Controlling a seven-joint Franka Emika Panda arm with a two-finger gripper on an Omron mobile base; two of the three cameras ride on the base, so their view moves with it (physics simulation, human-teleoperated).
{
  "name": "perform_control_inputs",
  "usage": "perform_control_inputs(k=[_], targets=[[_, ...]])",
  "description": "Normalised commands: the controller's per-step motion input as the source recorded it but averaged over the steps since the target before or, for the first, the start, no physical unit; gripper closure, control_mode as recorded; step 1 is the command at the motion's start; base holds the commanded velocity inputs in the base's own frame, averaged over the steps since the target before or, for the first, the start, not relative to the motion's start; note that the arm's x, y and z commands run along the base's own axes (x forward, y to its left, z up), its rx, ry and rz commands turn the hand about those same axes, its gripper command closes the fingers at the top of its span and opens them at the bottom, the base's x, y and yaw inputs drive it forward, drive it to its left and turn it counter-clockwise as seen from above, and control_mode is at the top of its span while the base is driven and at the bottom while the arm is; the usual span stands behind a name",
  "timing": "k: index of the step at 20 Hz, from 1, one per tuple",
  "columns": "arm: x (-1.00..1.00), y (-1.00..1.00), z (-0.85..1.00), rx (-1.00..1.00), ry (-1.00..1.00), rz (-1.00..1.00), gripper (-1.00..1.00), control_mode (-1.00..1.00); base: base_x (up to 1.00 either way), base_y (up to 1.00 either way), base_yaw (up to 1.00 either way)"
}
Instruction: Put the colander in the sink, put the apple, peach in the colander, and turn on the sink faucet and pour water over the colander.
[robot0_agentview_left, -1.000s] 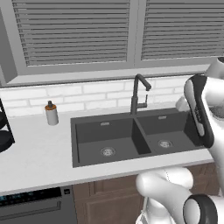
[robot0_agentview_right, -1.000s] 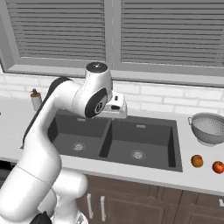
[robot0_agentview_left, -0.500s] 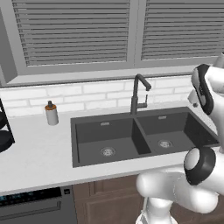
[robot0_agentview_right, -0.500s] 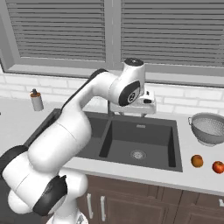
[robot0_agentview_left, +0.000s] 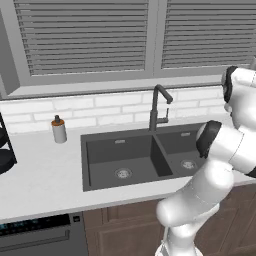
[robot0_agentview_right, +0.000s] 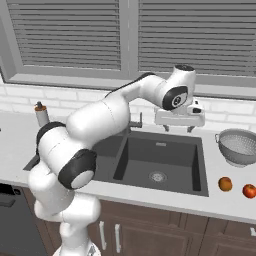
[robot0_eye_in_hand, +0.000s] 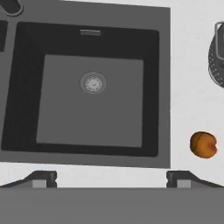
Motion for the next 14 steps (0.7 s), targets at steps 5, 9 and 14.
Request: perform_control_inputs(k=[5, 9, 14], targets=[[0.51, -0.81, -0.28, 0.00, 0.08, 0.00, -1.00, -1.00, 0.00, 0.00, 0.00], [0.53, -0.79, -0.23, 0.00, 0.10, 0.00, -1.00, -1.00, 0.00, 0.00, 0.00], [0.48, -0.76, -0.22, 0.00, 0.09, 0.00, -1.00, -1.00, 0.00, 0.00, 0.00]])
